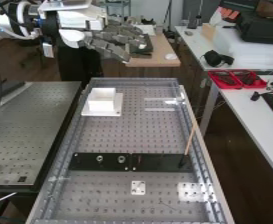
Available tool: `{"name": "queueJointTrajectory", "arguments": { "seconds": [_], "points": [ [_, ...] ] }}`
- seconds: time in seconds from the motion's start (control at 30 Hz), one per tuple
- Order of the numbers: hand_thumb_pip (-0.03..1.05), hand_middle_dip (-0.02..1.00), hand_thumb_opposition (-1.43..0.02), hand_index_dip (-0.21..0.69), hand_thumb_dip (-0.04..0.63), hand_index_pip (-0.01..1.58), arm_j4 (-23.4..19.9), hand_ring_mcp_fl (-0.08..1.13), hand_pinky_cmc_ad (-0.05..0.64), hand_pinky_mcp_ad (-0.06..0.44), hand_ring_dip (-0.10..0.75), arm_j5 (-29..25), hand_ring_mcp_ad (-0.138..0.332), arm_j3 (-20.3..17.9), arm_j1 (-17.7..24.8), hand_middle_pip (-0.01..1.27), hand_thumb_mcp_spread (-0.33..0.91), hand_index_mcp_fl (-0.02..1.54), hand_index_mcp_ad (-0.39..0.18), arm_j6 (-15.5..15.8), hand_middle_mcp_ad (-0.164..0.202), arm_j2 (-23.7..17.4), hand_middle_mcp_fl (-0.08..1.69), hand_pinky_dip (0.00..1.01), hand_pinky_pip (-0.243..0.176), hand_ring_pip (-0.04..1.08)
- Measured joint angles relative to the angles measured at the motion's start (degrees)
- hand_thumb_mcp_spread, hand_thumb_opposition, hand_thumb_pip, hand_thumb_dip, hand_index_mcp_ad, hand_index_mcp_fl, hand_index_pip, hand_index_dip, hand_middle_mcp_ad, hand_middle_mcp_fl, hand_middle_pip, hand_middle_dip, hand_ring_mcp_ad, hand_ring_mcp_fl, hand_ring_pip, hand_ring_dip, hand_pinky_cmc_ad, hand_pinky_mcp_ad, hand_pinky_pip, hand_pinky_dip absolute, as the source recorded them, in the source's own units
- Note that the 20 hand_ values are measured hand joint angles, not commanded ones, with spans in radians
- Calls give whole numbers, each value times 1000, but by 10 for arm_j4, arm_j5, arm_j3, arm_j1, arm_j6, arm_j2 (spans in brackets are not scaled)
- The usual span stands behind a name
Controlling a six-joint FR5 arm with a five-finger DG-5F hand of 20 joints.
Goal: Grab the smaller nut and place it in the white container
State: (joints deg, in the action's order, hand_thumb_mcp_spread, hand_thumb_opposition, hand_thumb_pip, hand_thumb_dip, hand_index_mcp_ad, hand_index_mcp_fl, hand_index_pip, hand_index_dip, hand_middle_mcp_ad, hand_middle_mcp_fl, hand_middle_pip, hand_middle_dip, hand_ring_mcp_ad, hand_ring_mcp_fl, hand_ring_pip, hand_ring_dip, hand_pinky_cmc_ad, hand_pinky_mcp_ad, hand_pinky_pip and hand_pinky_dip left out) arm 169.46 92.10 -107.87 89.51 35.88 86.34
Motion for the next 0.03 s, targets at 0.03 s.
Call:
{"name": "queueJointTrajectory", "arguments": {
  "seconds": [0.03],
  "points": [
    [494, 239, -728, 183, 188, 131, 0, 16, 396, 279, 87, 1, 105, 0, 0, 129, 293, 190, -93, 0, 59, 0, 202, 506, -75, 120]
  ]
}}
